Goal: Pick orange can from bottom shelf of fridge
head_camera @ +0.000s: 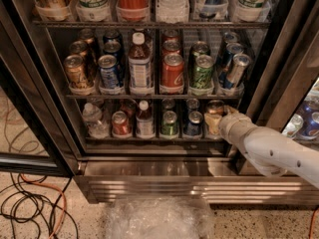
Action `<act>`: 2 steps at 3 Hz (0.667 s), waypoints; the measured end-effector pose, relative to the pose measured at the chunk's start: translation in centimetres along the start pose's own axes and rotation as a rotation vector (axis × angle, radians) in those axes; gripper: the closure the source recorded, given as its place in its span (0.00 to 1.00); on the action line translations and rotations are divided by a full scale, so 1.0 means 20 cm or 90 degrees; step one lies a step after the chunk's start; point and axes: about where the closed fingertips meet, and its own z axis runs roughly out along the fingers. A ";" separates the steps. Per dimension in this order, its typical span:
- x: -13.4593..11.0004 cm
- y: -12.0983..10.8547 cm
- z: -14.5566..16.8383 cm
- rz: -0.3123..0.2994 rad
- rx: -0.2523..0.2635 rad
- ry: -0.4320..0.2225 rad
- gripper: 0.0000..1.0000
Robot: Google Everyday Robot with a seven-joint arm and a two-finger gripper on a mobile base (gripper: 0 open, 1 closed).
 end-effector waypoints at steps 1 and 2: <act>-0.04 -0.06 -0.16 0.014 -0.038 0.039 1.00; -0.02 -0.06 -0.30 0.062 -0.086 0.100 1.00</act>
Offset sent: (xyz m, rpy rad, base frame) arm -0.1063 -0.0126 0.0238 0.2103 0.4412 0.1596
